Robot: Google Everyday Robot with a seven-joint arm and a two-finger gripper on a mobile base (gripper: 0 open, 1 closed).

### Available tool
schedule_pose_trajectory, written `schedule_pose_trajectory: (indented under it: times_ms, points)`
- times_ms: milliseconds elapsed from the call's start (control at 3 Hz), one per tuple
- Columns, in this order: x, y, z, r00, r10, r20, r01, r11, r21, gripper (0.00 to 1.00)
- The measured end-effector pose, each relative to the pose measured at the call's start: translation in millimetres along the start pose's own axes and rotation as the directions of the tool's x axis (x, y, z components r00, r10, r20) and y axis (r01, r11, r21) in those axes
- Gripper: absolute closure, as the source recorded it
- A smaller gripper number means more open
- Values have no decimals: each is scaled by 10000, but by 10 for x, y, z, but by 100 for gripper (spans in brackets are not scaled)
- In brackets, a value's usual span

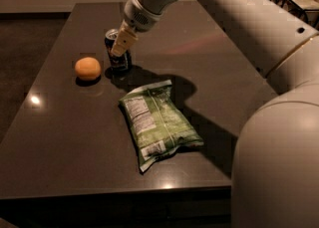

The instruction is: Move pepsi can near orange

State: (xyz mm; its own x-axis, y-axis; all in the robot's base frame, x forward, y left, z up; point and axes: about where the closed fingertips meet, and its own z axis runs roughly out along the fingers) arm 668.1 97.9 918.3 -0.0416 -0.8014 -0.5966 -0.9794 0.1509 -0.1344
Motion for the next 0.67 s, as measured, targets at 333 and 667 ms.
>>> schedule_pose_trajectory:
  times_ms: [333,667]
  points:
    - [-3,8,26,10000,-9,-9,9,10000,-41,0]
    - [-3,8,27,10000,-9,-10,9,10000,-43,0]
